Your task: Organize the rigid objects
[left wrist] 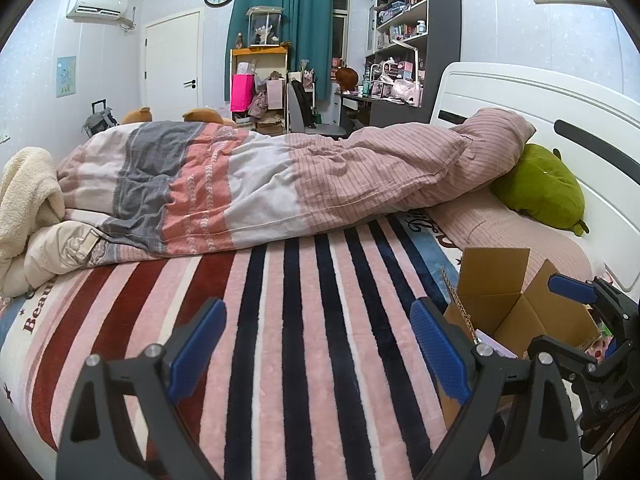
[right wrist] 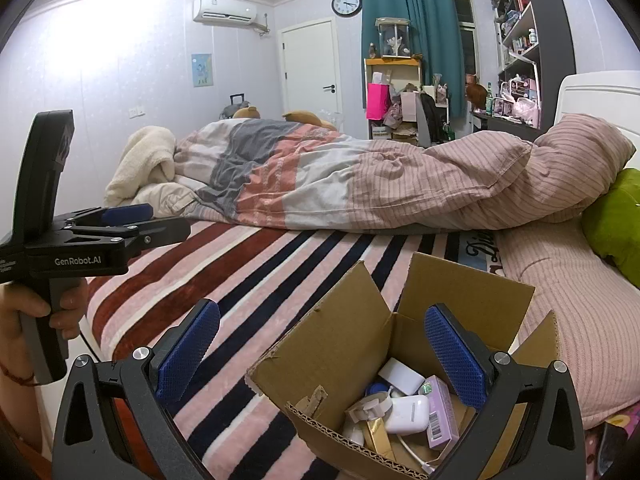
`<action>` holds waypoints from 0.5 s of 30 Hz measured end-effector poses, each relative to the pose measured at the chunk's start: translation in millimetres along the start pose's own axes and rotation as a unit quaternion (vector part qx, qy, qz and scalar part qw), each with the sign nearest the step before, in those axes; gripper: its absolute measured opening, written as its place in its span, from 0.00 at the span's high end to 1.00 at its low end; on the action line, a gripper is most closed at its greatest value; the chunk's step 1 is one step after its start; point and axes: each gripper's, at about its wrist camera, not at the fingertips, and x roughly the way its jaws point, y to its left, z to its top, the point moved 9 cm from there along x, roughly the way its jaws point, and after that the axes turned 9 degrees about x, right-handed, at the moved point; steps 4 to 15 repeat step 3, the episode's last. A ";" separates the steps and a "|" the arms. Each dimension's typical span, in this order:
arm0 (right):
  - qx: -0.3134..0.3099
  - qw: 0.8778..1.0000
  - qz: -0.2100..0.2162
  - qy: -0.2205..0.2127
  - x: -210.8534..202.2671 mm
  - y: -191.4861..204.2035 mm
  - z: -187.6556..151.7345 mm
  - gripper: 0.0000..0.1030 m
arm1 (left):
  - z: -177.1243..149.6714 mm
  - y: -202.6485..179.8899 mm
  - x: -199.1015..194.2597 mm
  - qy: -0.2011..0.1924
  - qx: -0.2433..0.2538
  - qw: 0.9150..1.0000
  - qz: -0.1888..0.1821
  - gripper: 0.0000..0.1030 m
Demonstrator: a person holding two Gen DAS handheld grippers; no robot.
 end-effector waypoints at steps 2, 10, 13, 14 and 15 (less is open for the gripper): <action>0.000 1.000 0.000 0.000 0.2 -0.3 0.3 0.00 | -0.3 1.3 -0.2 0.000 0.000 1.000 0.001 0.11; 0.000 1.000 0.000 0.000 0.1 -0.7 0.3 0.00 | -0.1 0.5 0.1 0.001 0.000 1.000 0.000 0.11; 0.000 1.000 0.000 0.000 0.1 -0.7 0.3 0.00 | -0.1 0.5 0.1 0.001 0.000 1.000 0.000 0.11; 0.000 1.000 0.000 0.000 0.1 -0.7 0.3 0.00 | -0.1 0.5 0.1 0.001 0.000 1.000 0.000 0.11; 0.000 1.000 0.000 0.000 0.1 -0.7 0.3 0.00 | -0.1 0.5 0.1 0.001 0.000 1.000 0.000 0.11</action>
